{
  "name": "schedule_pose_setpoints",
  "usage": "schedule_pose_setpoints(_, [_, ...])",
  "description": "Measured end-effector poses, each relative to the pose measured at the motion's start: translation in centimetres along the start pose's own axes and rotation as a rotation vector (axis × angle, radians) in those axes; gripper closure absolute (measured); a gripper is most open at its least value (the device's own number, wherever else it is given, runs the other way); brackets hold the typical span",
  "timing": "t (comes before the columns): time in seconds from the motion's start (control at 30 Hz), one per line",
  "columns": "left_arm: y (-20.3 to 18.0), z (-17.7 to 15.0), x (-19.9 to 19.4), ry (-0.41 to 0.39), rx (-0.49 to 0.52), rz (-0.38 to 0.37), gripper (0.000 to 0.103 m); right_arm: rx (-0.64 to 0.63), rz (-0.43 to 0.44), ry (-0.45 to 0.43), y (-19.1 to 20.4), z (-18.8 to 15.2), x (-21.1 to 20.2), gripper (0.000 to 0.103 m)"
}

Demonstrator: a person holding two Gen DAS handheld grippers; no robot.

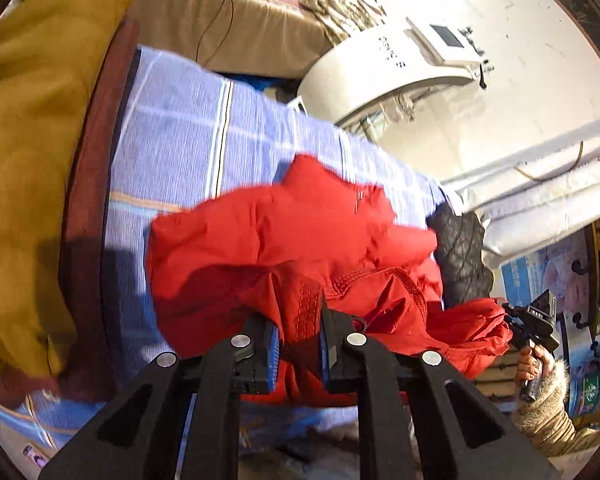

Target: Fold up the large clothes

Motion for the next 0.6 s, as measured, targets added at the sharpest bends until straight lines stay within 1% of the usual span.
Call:
schedule_pose_setpoints(0.07, [-0.2,2.2,-0.2,-0.032,0.001,0.008,0.09,-0.016,0.013,-0.004,0.9,2.2,0.3,0.09])
schedule_pose_setpoints(0.13, [-0.2,4.6,0.6,-0.045,-0.017,0.017,0.09,-0.04,0.022,-0.004,1.9,4.4,0.8,0.09])
schedule_pose_setpoints(0.27, [-0.1,8.8,3.5,-0.051,-0.07,0.068,0.09,-0.047,0.009,0.011,3.1,9.0,3.9,0.09])
schedule_pose_setpoints(0.33, [-0.2,10.5,4.7,-0.055,-0.09,0.098,0.09,-0.025,-0.001,0.025,3.4,11.5,6.1,0.09])
schedule_pose_setpoints(0.4, [0.2,12.1,5.9,-0.059,-0.112,0.129,0.09,-0.007,-0.012,0.043,3.5,13.7,8.2,0.09])
schedule_pose_setpoints(0.43, [0.3,12.7,6.4,-0.057,-0.124,0.144,0.09,-0.019,-0.029,0.051,3.7,14.9,9.3,0.09])
schedule_pose_setpoints(0.53, [1.8,14.3,8.5,-0.038,-0.178,0.197,0.09,-0.042,-0.068,0.084,3.7,17.2,12.5,0.09])
schedule_pose_setpoints(0.6, [2.7,14.8,9.6,-0.021,-0.219,0.223,0.087,-0.038,-0.084,0.111,3.2,18.4,14.7,0.09])
Point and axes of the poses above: each gripper's, at about its wrist camera, not at the fingertips, and x roughly the way its jaws point, y to its left, z to its top, the point moved 2 cm from there along x, roughly the way its jaws point, and after that the axes turned 3 degrees about y, right-handed, at the moved point
